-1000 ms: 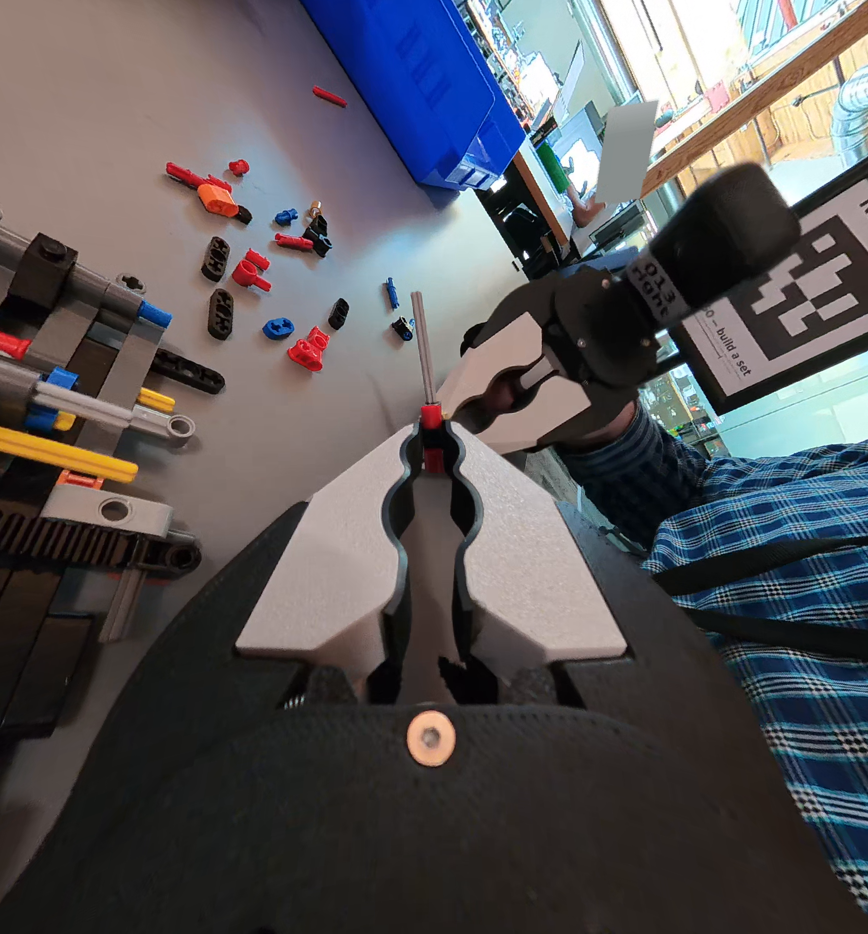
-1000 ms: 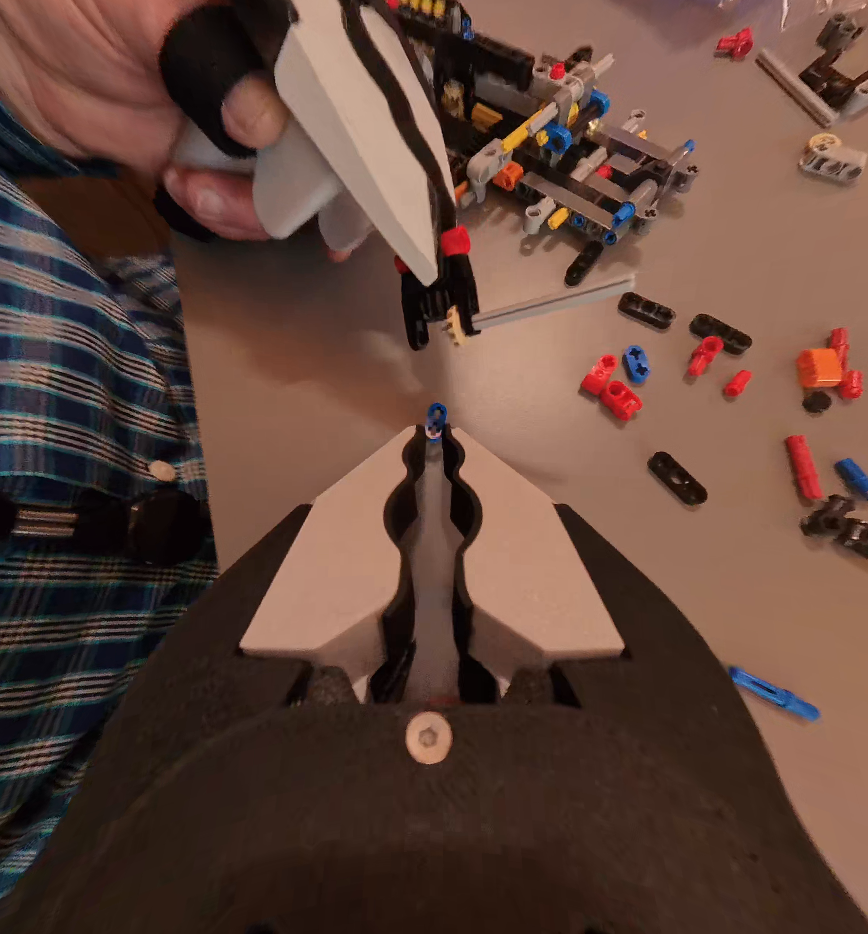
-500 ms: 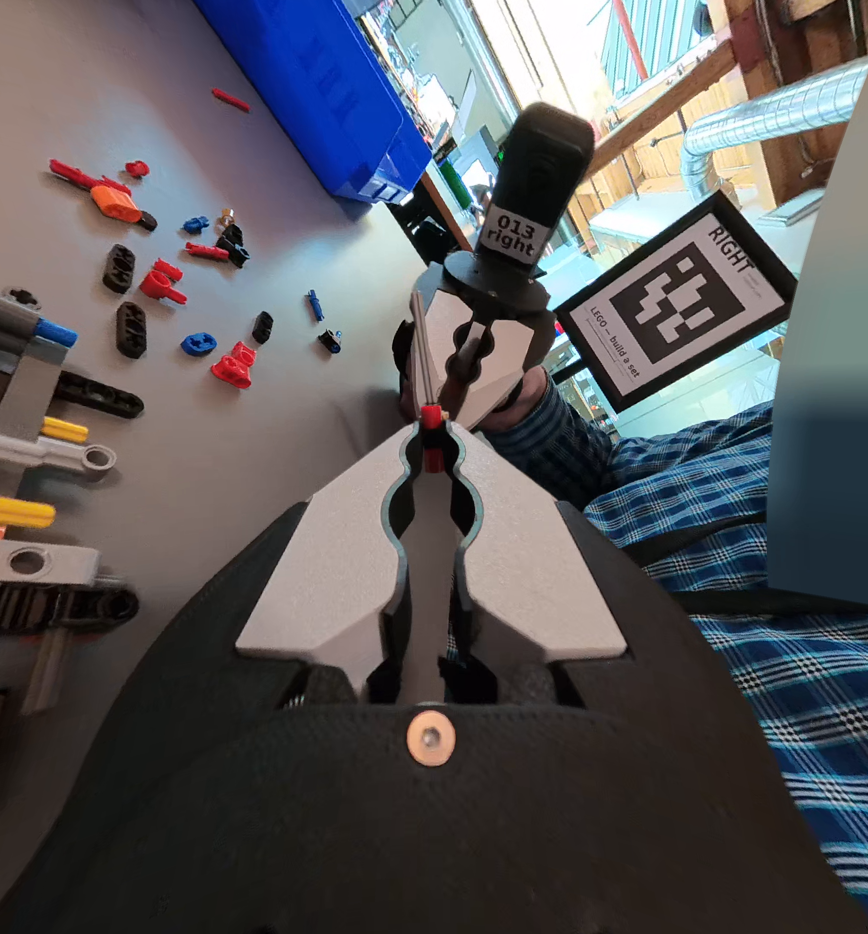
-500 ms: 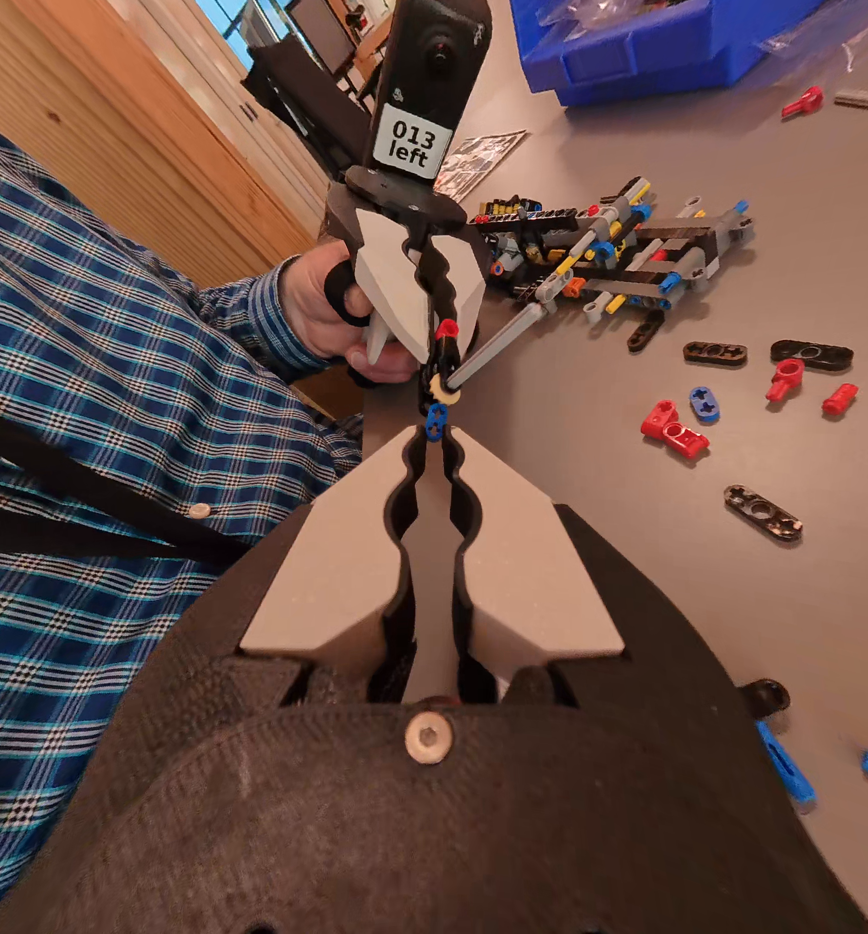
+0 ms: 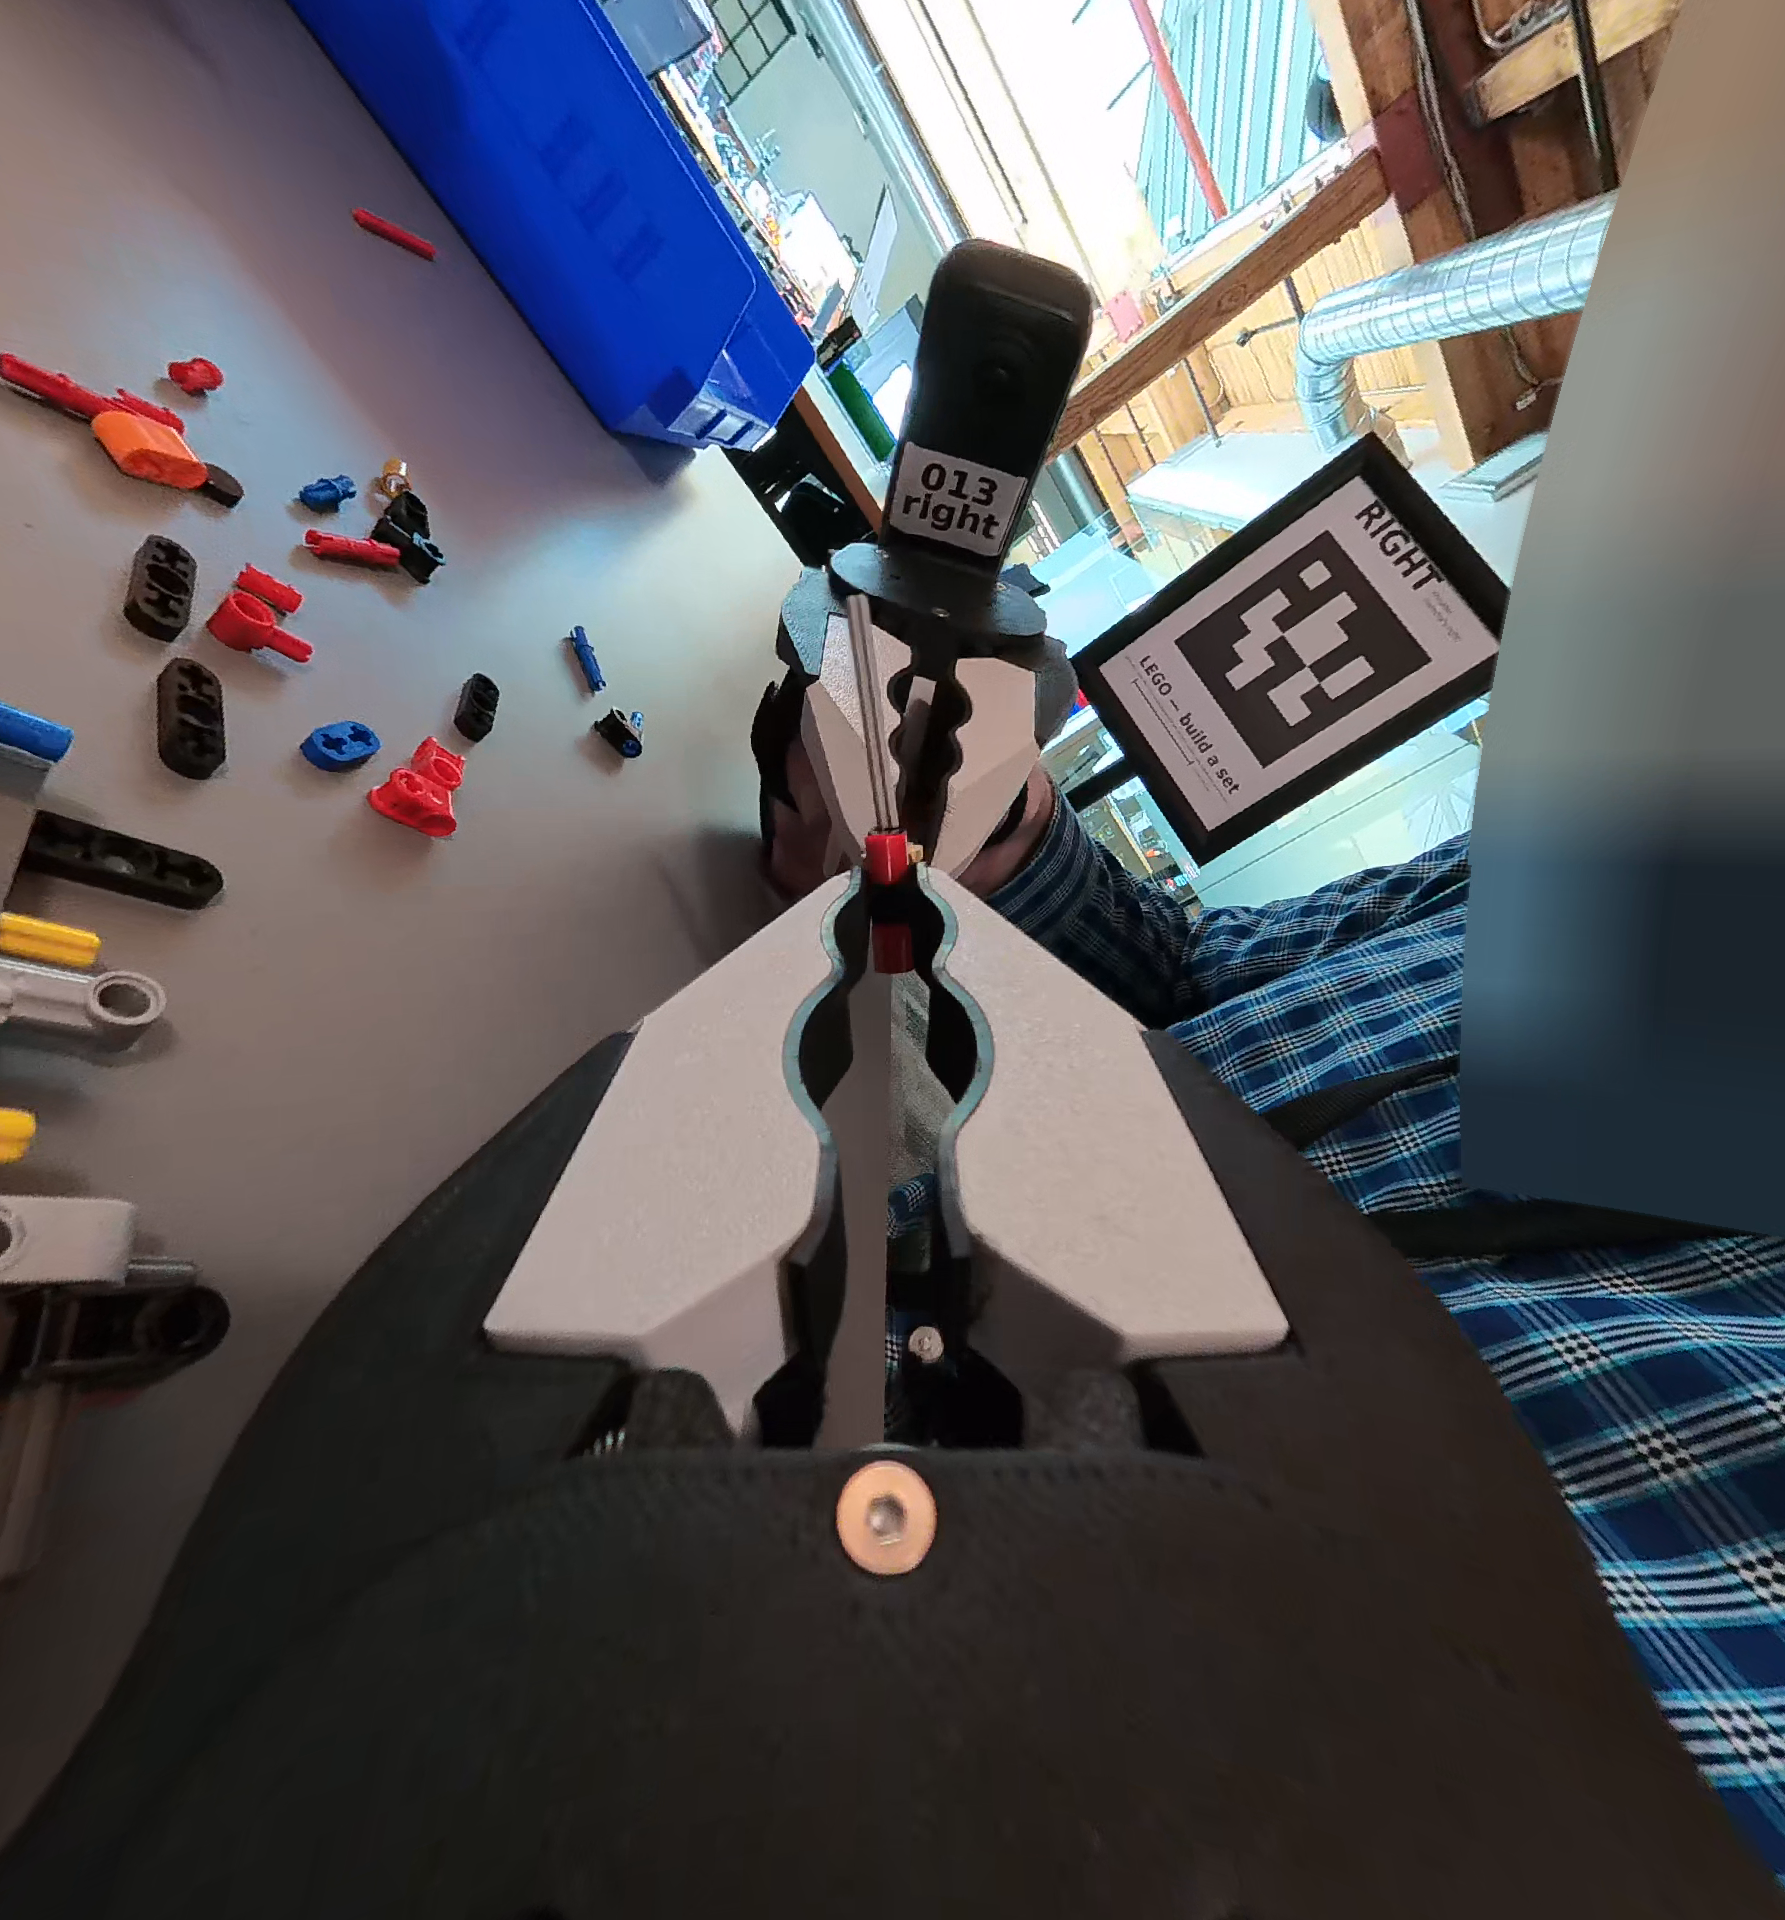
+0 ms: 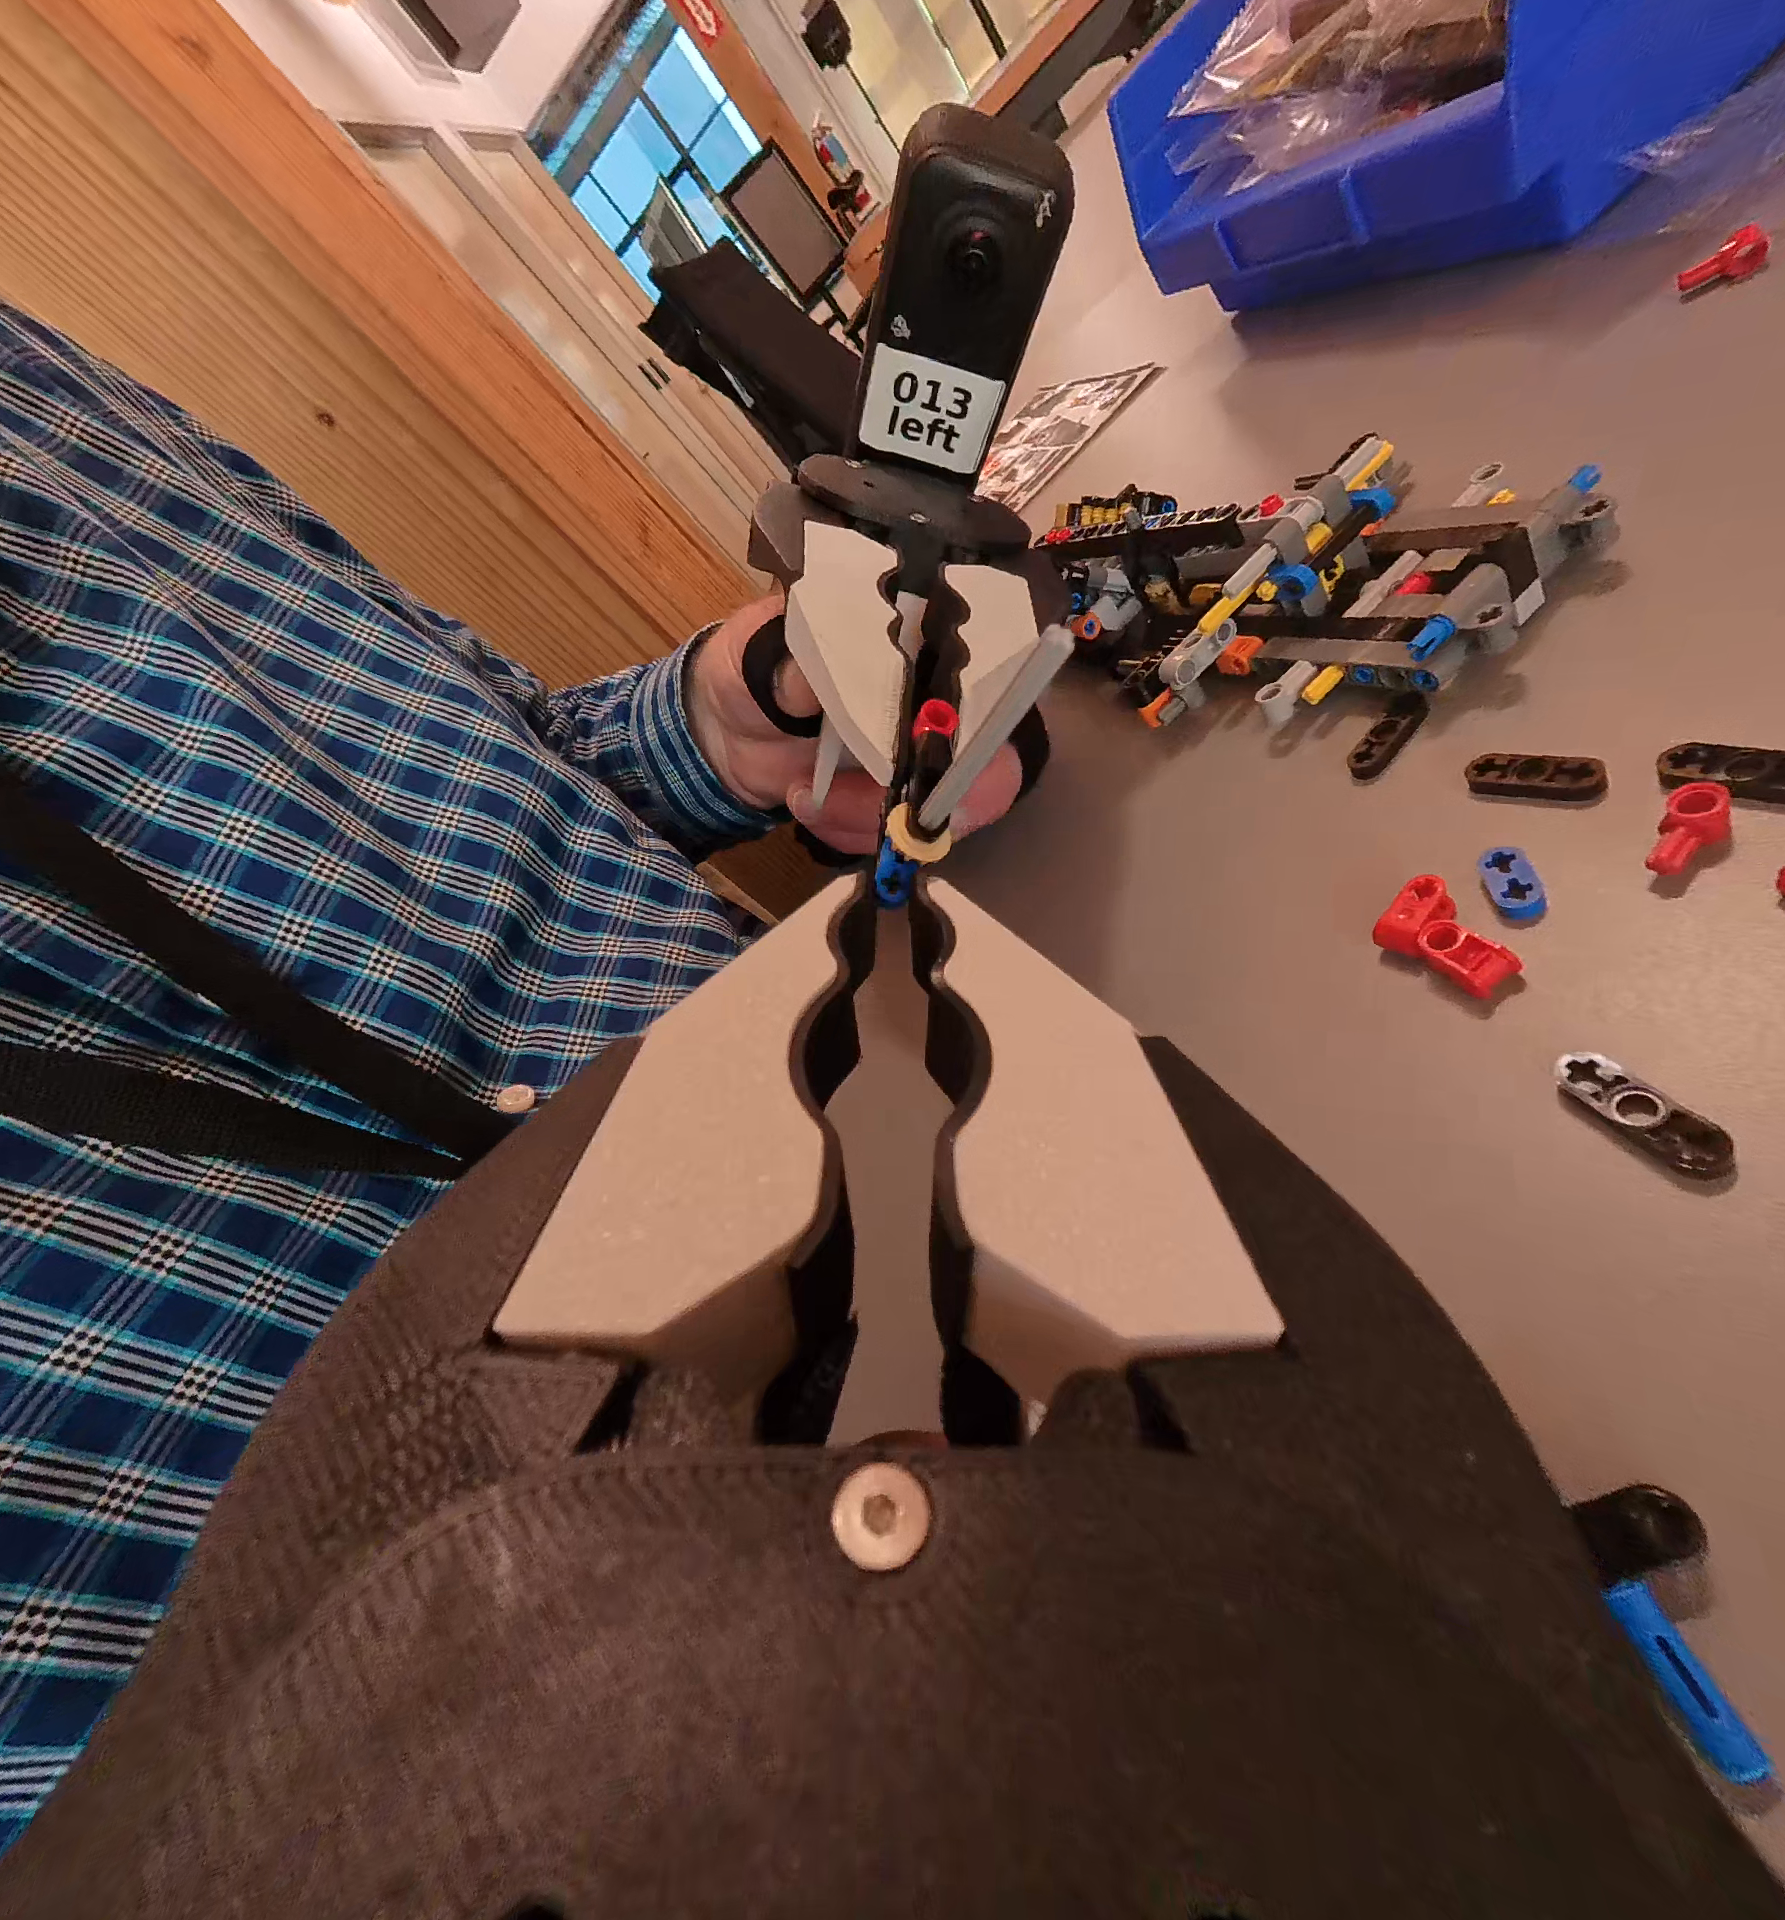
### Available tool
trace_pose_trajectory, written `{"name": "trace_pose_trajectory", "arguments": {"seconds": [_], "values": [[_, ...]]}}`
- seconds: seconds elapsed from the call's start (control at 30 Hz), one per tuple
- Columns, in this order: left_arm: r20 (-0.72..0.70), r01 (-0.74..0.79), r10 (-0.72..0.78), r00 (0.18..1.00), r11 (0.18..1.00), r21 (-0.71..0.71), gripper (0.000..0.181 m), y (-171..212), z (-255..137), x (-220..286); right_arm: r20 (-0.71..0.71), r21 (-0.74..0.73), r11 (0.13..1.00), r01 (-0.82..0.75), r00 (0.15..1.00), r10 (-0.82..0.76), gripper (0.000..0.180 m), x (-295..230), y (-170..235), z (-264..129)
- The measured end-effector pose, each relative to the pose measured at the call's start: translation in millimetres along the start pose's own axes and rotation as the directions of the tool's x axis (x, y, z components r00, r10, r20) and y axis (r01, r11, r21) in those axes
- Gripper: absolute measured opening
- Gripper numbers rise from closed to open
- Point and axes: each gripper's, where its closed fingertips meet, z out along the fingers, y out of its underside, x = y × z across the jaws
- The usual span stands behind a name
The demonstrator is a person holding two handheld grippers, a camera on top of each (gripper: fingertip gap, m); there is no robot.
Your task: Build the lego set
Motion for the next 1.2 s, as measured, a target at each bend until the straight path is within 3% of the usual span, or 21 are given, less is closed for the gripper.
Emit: {"name": "trace_pose_trajectory", "arguments": {"seconds": [0.73, 1.2], "values": [[-0.093, 0.039, -0.034, 0.995, 0.998, 0.055, 0.005, -7.8, -2.1, 10.6, 0.085, 0.098, 0.993, -0.069, 0.995, 0.061, 0.003, -7.0, -13.2, -2.6], [0.018, -0.043, 0.041, 0.999, 0.993, 0.106, 0.005, -16.2, -3.4, 4.9, -0.086, 0.232, 0.971, -0.05, 0.994, 0.072, 0.003, 1.0, -22.0, -2.7]]}}
